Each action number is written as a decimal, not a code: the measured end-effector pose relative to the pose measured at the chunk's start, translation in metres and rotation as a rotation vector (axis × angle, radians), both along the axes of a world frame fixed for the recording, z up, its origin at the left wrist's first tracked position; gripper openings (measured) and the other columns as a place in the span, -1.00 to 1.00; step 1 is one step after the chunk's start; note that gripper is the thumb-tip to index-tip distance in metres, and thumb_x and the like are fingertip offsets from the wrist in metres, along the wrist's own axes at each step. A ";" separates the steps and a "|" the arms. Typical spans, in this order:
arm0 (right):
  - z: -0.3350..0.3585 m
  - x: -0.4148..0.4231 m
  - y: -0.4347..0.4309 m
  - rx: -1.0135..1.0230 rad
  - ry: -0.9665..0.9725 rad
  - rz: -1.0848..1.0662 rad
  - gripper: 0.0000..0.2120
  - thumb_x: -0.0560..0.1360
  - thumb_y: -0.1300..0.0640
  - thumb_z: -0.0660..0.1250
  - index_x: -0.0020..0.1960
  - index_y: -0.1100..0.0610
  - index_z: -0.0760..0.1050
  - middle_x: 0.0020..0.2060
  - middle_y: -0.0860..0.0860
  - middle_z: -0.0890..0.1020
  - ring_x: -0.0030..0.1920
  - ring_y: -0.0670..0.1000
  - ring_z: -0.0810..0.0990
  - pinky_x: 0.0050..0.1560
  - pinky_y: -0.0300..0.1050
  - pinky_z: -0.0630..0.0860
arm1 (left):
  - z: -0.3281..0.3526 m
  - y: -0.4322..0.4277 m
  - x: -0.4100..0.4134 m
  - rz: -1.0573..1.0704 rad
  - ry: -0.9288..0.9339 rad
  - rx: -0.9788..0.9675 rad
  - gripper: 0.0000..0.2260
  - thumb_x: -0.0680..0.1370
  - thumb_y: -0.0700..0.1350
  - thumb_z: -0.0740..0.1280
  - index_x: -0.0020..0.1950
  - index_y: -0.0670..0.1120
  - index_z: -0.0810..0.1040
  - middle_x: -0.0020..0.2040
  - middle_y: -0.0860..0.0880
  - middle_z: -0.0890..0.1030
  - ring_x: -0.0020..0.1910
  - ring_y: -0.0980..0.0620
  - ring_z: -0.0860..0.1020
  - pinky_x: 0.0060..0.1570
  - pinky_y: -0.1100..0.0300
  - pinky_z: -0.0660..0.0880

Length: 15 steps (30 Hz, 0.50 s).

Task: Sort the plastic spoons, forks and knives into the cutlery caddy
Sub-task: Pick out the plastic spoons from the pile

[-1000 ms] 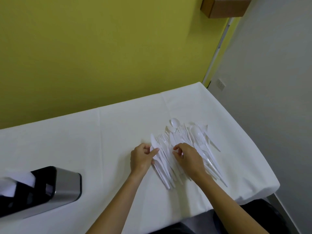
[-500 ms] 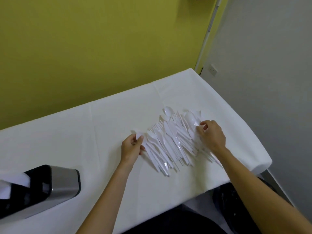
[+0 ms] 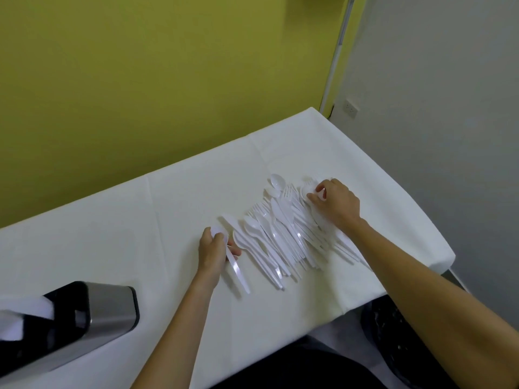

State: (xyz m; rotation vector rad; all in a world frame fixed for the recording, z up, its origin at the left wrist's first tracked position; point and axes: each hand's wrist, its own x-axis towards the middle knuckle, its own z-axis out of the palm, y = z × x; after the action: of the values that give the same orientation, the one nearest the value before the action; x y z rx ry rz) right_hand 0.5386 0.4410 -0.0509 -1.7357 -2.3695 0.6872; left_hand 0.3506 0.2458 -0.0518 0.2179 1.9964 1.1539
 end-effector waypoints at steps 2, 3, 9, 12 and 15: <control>0.003 -0.007 0.004 -0.010 -0.018 -0.003 -0.74 0.49 -0.05 0.31 0.06 0.11 0.50 -0.02 0.00 0.57 -0.12 0.01 0.52 -0.09 -0.09 0.46 | 0.002 0.001 0.001 0.009 0.007 0.009 -0.79 0.51 -0.30 0.06 0.06 -0.17 0.41 -0.28 -0.10 0.50 -0.44 -0.08 0.47 -0.35 0.16 0.40; 0.004 -0.010 0.006 -0.022 -0.009 -0.016 -0.76 0.50 -0.02 0.32 0.06 0.11 0.49 -0.06 0.00 0.58 -0.13 0.01 0.52 -0.10 -0.09 0.47 | 0.002 0.003 -0.001 0.019 0.023 0.013 -0.77 0.50 -0.31 0.05 0.07 -0.16 0.42 -0.26 -0.09 0.49 -0.45 -0.06 0.43 -0.38 0.18 0.37; 0.007 -0.011 0.010 -0.111 0.049 -0.050 -0.87 0.54 0.06 0.29 0.00 0.11 0.47 -0.14 -0.01 0.57 -0.15 0.00 0.52 -0.12 -0.10 0.47 | 0.007 0.039 -0.007 -0.042 0.199 0.003 -0.83 0.55 -0.02 0.28 0.09 -0.05 0.46 0.00 -0.10 0.57 -0.08 -0.10 0.50 -0.13 0.13 0.40; 0.005 -0.011 0.011 -0.155 0.082 -0.045 -0.86 0.58 0.07 0.23 0.00 0.14 0.45 -0.11 0.01 0.55 -0.14 0.03 0.51 -0.15 -0.09 0.44 | 0.016 0.076 -0.003 -0.219 0.349 -0.067 -0.66 0.52 0.04 0.35 0.18 -0.13 0.47 0.13 -0.07 0.55 0.05 -0.07 0.50 -0.05 0.17 0.39; 0.003 -0.007 0.009 -0.171 0.218 -0.113 -0.83 0.59 0.06 0.20 0.04 0.17 0.44 -0.09 0.03 0.56 -0.10 0.06 0.53 -0.07 0.00 0.49 | 0.018 0.111 0.002 -0.371 0.445 -0.188 -0.61 0.49 0.10 0.36 0.17 -0.14 0.49 0.14 -0.06 0.55 0.06 -0.09 0.51 -0.07 0.16 0.39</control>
State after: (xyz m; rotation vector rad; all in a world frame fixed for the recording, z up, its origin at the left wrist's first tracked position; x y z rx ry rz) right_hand 0.5315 0.4503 -0.0475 -1.7414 -2.1055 1.0288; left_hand 0.3525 0.3567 -0.0338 0.7674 2.3015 0.7171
